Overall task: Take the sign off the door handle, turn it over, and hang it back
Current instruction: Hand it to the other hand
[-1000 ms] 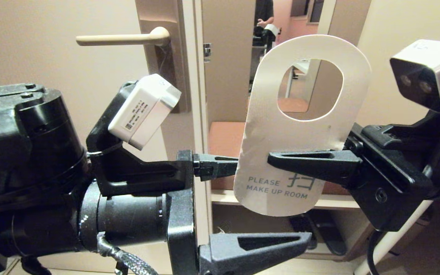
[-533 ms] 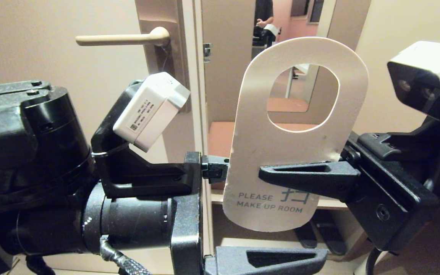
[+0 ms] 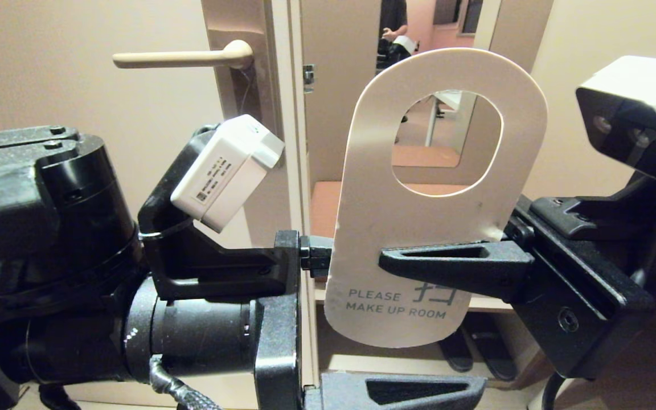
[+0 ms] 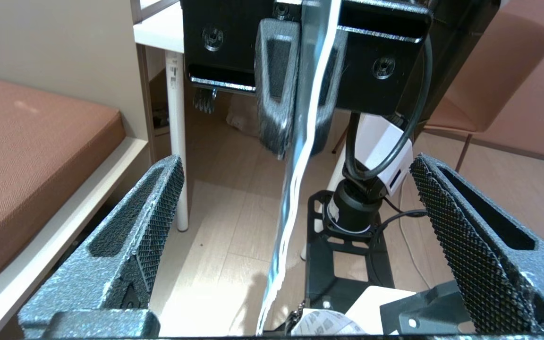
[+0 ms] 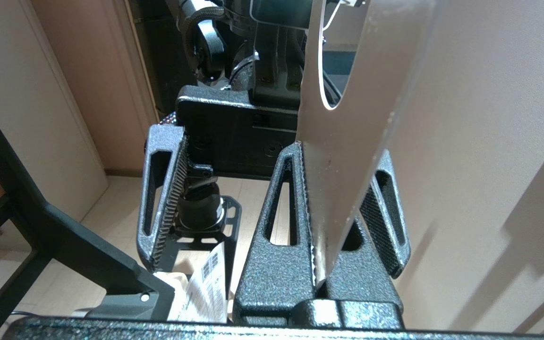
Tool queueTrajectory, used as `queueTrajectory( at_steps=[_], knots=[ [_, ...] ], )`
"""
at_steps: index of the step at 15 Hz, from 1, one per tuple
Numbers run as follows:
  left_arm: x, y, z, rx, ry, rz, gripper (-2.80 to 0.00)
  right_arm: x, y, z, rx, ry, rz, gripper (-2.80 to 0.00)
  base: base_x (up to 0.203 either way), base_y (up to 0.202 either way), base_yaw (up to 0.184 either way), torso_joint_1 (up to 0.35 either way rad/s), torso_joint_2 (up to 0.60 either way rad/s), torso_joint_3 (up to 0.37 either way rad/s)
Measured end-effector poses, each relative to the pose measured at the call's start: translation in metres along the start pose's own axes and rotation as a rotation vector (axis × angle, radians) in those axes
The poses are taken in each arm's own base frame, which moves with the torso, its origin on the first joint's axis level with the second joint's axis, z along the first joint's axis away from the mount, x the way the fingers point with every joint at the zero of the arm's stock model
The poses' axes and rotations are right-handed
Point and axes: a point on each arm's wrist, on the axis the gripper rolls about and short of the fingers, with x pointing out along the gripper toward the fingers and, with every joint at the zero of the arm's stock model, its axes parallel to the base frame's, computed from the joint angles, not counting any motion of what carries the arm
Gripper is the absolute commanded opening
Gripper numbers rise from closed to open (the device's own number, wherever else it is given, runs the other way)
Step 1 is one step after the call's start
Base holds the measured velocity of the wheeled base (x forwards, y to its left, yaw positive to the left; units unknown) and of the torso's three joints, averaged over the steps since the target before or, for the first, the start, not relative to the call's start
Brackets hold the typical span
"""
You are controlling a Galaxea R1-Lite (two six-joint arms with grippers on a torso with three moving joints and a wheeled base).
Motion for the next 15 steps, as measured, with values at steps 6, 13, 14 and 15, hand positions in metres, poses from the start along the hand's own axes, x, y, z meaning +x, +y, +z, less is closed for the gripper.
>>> queueTrajectory(
  at_steps=[6, 13, 14, 15],
  knots=[
    [-0.0016, -0.0003, -0.0056, -0.007, 0.015, 0.002, 0.00, 0.0005, -0.0007, -0.0007, 0.002, 0.002, 0.001, -2.80, 0.000, 0.000, 0.000, 0.000, 0.00, 0.000],
    [-0.0007, 0.0000, -0.0042, 0.013, -0.015, -0.004, 0.00, 0.0034, 0.0007, -0.0040, 0.007, 0.010, 0.013, -2.80, 0.000, 0.000, 0.000, 0.000, 0.00, 0.000],
    [-0.0003, -0.0003, -0.0044, 0.012, -0.014, -0.005, -2.80, 0.0041, 0.0014, -0.0044, 0.006, 0.011, 0.017, -2.80, 0.000, 0.000, 0.000, 0.000, 0.00, 0.000],
    [0.0001, -0.0010, -0.0047, 0.011, -0.014, -0.009, -2.80, 0.0045, 0.0019, -0.0047, 0.008, 0.012, 0.019, -2.80, 0.000, 0.000, 0.000, 0.000, 0.00, 0.000]
  ],
)
